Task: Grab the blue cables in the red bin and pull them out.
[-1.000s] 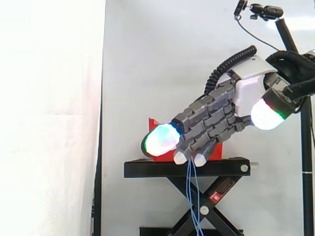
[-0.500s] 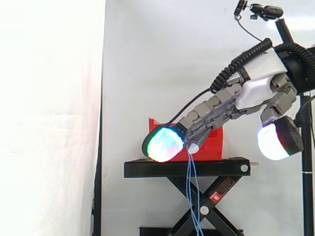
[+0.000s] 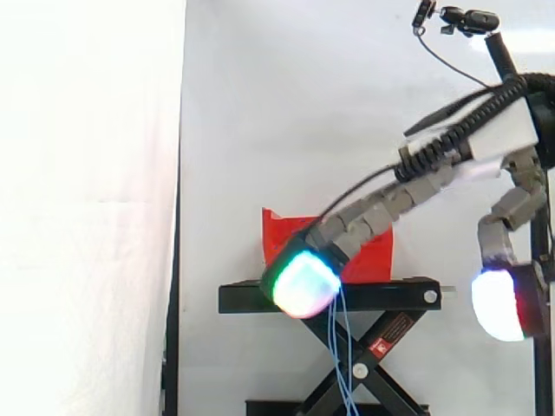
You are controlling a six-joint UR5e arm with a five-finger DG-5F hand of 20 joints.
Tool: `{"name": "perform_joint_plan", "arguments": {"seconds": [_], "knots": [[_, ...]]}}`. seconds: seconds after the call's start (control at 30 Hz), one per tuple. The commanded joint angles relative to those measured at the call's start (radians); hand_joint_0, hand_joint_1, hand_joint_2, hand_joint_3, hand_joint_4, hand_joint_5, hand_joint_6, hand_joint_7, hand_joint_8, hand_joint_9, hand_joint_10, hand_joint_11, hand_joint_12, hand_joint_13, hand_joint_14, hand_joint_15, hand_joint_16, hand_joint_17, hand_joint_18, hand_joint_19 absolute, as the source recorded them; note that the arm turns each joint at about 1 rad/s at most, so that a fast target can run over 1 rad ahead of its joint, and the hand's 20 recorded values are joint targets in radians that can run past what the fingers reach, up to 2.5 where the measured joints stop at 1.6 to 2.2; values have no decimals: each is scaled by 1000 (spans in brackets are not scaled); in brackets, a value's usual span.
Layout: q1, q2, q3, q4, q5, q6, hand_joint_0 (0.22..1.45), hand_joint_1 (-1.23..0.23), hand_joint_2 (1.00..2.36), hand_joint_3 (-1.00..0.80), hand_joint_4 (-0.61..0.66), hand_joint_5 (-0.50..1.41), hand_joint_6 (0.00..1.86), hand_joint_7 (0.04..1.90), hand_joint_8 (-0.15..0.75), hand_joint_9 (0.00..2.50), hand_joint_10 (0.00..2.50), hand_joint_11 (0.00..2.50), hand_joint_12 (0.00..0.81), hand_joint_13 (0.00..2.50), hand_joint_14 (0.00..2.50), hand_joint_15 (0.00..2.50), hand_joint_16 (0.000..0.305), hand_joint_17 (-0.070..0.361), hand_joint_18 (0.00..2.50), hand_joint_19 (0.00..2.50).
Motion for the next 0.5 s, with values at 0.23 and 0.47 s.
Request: {"name": "perform_joint_plan", "arguments": {"seconds": [0.23, 0.47], "knots": [[12, 0, -105, 154, -27, -80, 782, -761, 1000, -1000, 129, 216, 5, 144, 190, 199, 3, 111, 325, 197, 10, 282, 45, 102, 172, 510], [9, 0, -104, 175, -50, -115, 783, -761, 1000, -1000, 130, 215, 5, 144, 191, 205, 4, 113, 325, 203, 10, 288, 45, 102, 178, 514]]}}
